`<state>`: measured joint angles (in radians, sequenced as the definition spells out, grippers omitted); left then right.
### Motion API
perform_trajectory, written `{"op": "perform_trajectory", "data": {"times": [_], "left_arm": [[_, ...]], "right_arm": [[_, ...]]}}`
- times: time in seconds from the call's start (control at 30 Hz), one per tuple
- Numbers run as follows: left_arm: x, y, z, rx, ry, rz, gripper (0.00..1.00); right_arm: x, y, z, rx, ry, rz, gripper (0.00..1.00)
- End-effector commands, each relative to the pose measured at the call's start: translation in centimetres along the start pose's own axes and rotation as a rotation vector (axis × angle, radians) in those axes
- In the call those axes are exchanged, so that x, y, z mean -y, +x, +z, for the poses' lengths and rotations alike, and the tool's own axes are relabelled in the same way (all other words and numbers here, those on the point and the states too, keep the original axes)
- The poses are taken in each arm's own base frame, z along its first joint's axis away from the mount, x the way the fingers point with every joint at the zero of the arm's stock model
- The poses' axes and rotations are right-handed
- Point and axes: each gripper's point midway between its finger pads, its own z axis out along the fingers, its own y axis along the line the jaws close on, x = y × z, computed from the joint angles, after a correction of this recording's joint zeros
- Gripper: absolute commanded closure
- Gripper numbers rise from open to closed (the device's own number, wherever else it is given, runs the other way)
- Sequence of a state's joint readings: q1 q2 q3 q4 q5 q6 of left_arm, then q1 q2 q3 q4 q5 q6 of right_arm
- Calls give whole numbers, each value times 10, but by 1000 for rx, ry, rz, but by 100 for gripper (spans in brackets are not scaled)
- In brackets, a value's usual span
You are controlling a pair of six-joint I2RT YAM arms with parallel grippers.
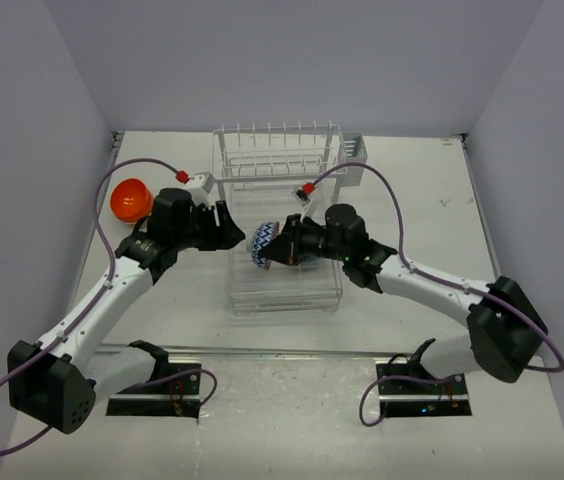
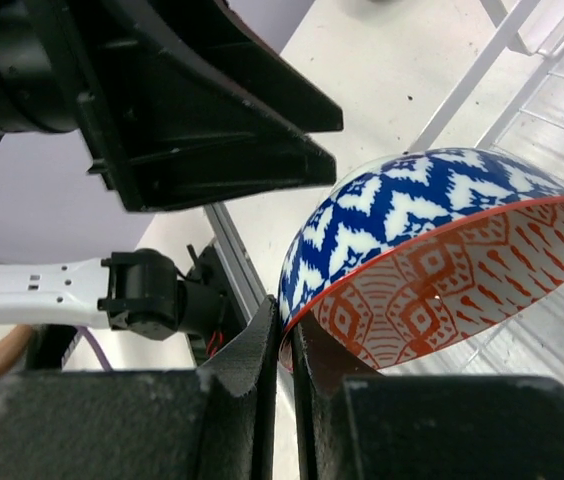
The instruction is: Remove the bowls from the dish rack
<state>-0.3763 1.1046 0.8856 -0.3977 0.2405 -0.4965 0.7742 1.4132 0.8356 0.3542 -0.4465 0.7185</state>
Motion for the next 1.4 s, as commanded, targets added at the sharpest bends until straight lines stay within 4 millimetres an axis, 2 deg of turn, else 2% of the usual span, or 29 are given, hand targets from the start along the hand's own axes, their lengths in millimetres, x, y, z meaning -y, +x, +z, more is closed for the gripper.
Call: {"op": "perform_trajectory", "data": {"times": [0.0, 0.07, 0.17, 0.2, 0.27, 0.3, 0.33, 0.4, 0.43, 0.5, 0.6, 0.73, 0.8, 0.83, 0.87, 0.97, 1.0, 1.07, 1.1, 1.13, 1.23, 1.3, 1.37], "left_arm": [[7, -5, -8, 29, 25, 18, 39], [8, -8, -10, 40, 27, 26, 39], [10, -7, -10, 28, 39, 36, 39], [12, -6, -8, 19, 50, 38, 38], [16, -2, -5, -5, 79, 41, 39], [17, -2, -3, -8, 86, 41, 39], [18, -1, -2, -12, 95, 39, 38], [21, 0, 1, -21, 113, 37, 39], [22, 0, 2, -23, 122, 37, 39], [23, 0, 4, -29, 128, 38, 39], [23, -1, 6, -30, 128, 40, 39], [24, 0, 6, -34, 133, 40, 39], [24, 0, 4, -29, 136, 42, 39], [24, 0, 4, -29, 136, 45, 39], [25, -1, 3, -25, 138, 46, 39], [24, 1, 1, -26, 139, 50, 39], [24, 2, 1, -31, 138, 52, 39], [24, 3, 0, -31, 140, 57, 39], [24, 4, 0, -35, 139, 58, 39], [23, 4, -1, -35, 138, 61, 39], [23, 5, -2, -36, 141, 66, 39], [23, 5, -1, -37, 140, 67, 39], [24, 7, -1, -43, 146, 66, 39]], "right_arm": [[-39, -30, -26, 87, -37, -94, 100], [-43, -32, -37, 100, -10, -113, 100], [-41, -42, -64, 141, 96, -132, 100], [-40, -40, -78, 138, 137, -127, 100], [-32, -52, -94, 199, 226, -144, 100], [-25, -49, -103, 190, 279, -138, 100], [-24, -59, -115, 237, 322, -145, 100], [-9, -57, -129, 239, 403, -132, 100], [1, -66, -142, 291, 481, -130, 100], [24, -62, -158, 287, 607, -116, 100], [64, -67, -188, 324, 784, -64, 100], [135, -71, -243, 356, 1103, 28, 100], [164, -68, -258, 330, 1222, 59, 100], [179, -69, -273, 338, 1286, 87, 100], [193, -66, -276, 305, 1328, 103, 100], [217, -74, -303, 308, 1449, 142, 100], [231, -68, -307, 260, 1487, 175, 100], [243, -77, -324, 267, 1561, 190, 100], [253, -66, -329, 202, 1607, 229, 100], [255, -75, -341, 232, 1648, 240, 100], [266, -78, -350, 230, 1661, 277, 100], [272, -81, -363, 220, 1693, 312, 100], [286, -70, -369, 157, 1719, 356, 100]]}}
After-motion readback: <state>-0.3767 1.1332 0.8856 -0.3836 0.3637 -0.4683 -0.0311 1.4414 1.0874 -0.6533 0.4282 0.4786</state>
